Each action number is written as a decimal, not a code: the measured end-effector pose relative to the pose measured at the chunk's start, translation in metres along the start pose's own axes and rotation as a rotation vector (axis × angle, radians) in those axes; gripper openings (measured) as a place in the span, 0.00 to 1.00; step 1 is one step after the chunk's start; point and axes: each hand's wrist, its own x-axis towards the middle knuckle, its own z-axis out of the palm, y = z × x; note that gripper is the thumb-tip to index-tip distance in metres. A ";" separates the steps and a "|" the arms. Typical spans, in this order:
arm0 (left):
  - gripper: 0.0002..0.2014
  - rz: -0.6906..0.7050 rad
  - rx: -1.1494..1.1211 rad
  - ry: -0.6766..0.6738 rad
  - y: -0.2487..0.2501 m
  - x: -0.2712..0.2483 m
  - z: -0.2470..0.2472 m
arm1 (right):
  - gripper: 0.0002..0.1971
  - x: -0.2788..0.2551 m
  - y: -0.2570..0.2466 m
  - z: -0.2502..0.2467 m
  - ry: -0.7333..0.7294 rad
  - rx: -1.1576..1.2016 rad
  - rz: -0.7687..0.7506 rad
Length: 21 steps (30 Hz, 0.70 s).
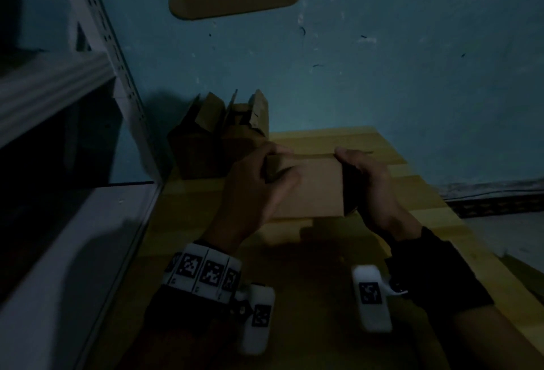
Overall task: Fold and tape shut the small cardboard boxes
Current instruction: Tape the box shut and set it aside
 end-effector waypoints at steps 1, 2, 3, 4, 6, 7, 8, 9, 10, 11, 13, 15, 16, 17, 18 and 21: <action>0.18 -0.029 -0.032 0.005 -0.001 0.001 0.002 | 0.28 0.000 0.001 0.001 -0.006 -0.030 -0.006; 0.14 -0.051 -0.054 0.012 -0.002 0.003 0.003 | 0.27 0.000 0.002 0.001 -0.010 -0.050 -0.011; 0.12 -0.064 -0.067 0.020 -0.003 0.004 0.005 | 0.28 -0.001 0.003 0.001 -0.011 -0.060 -0.014; 0.10 -0.077 -0.082 0.030 -0.005 0.004 0.006 | 0.30 -0.001 0.004 0.002 -0.010 -0.065 -0.020; 0.09 -0.106 -0.124 0.053 -0.005 0.004 0.008 | 0.29 -0.001 0.005 0.003 -0.016 -0.068 -0.030; 0.08 -0.120 -0.144 0.060 -0.005 0.004 0.009 | 0.27 -0.001 0.006 0.004 -0.017 -0.068 -0.027; 0.08 -0.132 -0.161 0.065 -0.005 0.004 0.009 | 0.26 -0.001 0.006 0.005 -0.016 -0.067 -0.024; 0.08 -0.142 -0.174 0.070 -0.006 0.004 0.010 | 0.25 -0.001 0.007 0.005 -0.015 -0.071 -0.027; 0.07 -0.145 -0.188 0.078 -0.006 0.005 0.010 | 0.24 -0.001 0.008 0.004 -0.014 -0.082 -0.036; 0.07 -0.142 -0.200 0.085 -0.006 0.005 0.010 | 0.24 -0.001 0.009 0.005 -0.012 -0.096 -0.044; 0.06 -0.127 -0.218 0.081 -0.006 0.005 0.011 | 0.22 -0.001 0.009 0.005 -0.006 -0.118 -0.056; 0.07 -0.132 -0.239 0.076 -0.005 0.005 0.012 | 0.21 -0.001 0.009 0.006 0.005 -0.127 -0.051; 0.08 -0.139 -0.249 0.081 -0.005 0.005 0.013 | 0.21 0.000 0.009 0.006 0.012 -0.122 -0.048; 0.08 -0.143 -0.253 0.085 -0.006 0.005 0.013 | 0.20 0.000 0.009 0.007 0.016 -0.114 -0.049; 0.08 -0.141 -0.250 0.089 -0.006 0.005 0.013 | 0.20 0.000 0.010 0.007 0.021 -0.110 -0.054; 0.07 -0.137 -0.252 0.114 -0.005 0.005 0.016 | 0.19 0.000 0.011 0.007 0.031 -0.112 -0.068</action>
